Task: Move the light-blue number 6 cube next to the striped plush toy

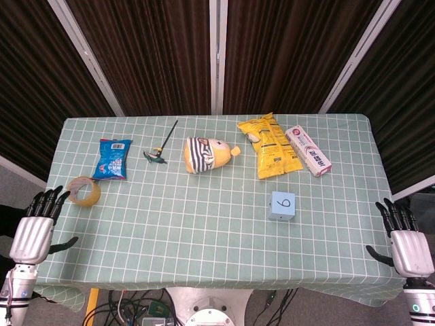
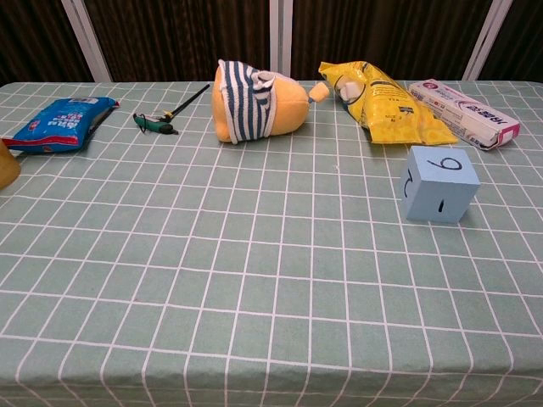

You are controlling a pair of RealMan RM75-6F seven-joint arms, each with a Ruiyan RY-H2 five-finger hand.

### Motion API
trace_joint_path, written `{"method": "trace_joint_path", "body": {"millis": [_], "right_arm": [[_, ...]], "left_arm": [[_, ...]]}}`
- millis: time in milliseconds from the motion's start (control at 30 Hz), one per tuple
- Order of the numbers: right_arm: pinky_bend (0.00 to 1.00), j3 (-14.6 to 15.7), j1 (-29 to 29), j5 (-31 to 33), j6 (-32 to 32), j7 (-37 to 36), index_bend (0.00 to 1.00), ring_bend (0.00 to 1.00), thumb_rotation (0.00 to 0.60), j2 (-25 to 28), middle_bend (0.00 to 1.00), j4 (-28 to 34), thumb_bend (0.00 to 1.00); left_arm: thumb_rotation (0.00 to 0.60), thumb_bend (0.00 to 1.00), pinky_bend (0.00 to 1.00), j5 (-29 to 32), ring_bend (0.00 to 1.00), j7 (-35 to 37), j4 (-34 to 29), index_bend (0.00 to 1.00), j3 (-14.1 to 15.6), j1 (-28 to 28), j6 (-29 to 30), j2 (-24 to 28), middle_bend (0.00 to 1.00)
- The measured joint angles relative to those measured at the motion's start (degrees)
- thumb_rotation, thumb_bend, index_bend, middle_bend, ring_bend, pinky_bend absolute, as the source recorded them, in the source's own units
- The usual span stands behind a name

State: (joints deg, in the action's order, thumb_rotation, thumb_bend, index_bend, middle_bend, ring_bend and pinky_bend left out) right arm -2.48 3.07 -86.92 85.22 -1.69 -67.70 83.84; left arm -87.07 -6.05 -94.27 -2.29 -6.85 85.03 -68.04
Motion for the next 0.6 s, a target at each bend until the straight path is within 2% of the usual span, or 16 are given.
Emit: {"method": "trace_joint_path", "body": {"millis": [167,200,233,300,333,400,433,467,500,533,600], "right_arm": [[0.0,0.08,-0.09,-0.35,0.26,-0.77,0.0,0.0,0.6,0.07,0.0,-0.35,0.18],[0.0,0.13,-0.08,-0.39,0.18,-0.89,0.0,0.0,0.6,0.17,0.0,-0.39,0.25],[0.0,0.21,-0.03,-0.48,0.01,-1.02,0.0,0.0,0.6,0.34,0.0,-0.37,0.35],[0.0,0.32,0.1,-0.85,-0.1,-1.35,0.0,0.0,0.6,0.59,0.0,-0.33,0.65],[0.0,0.44,0.22,-1.16,-0.25,-1.63,0.0,0.0,0.6,0.77,0.0,-0.23,0.71],[0.03,0.66,0.41,-1.2,-0.98,-1.53,0.0,0.02,0.6,1.18,0.03,0.19,0.95],[0.14,0.77,0.56,-0.97,-1.77,-1.01,0.0,0.1,0.6,1.51,0.12,0.69,1.0],[0.21,0.8,0.67,-0.72,-2.31,-0.39,0.0,0.16,0.6,1.7,0.19,1.08,1.0],[0.41,0.82,0.79,-0.47,-2.71,0.38,0.0,0.35,0.6,1.85,0.38,1.48,1.0],[0.54,0.91,0.96,-0.21,-3.18,1.44,0.0,0.5,0.6,2.07,0.53,2.0,1.0],[0.62,1.25,1.26,-0.02,-4.37,2.58,0.0,0.61,0.6,2.5,0.68,2.68,1.0]], "left_arm": [[0.6,0.0,0.04,0.05,0.0,-0.93,-0.76,0.07,-0.01,-0.01,0.01,0.41,0.0],[0.6,0.0,0.04,0.11,0.0,-1.13,-1.03,0.07,0.05,0.06,0.02,0.54,0.0],[0.6,0.0,0.04,0.15,0.0,-1.27,-1.2,0.07,0.09,0.13,0.05,0.63,0.0],[0.6,0.0,0.04,0.32,0.0,-1.47,-1.53,0.07,0.11,0.23,0.1,0.83,0.0],[0.6,0.0,0.04,0.41,0.0,-1.53,-1.63,0.07,0.08,0.25,0.1,0.92,0.0],[0.6,0.0,0.04,0.49,0.0,-1.56,-1.77,0.07,-0.03,0.21,0.09,1.0,0.0],[0.6,0.0,0.04,0.49,0.0,-1.55,-1.78,0.07,-0.03,0.19,0.04,0.98,0.0],[0.6,0.0,0.04,0.49,0.0,-1.54,-1.76,0.07,0.01,0.19,-0.02,0.92,0.0],[0.6,0.0,0.04,0.46,0.0,-1.52,-1.69,0.07,0.12,0.21,-0.07,0.84,0.0],[0.6,0.0,0.04,0.42,0.0,-1.51,-1.6,0.07,0.21,0.23,-0.11,0.75,0.0],[0.6,0.0,0.04,0.36,0.0,-1.48,-1.2,0.07,0.3,0.24,-0.18,0.51,0.0]]}}
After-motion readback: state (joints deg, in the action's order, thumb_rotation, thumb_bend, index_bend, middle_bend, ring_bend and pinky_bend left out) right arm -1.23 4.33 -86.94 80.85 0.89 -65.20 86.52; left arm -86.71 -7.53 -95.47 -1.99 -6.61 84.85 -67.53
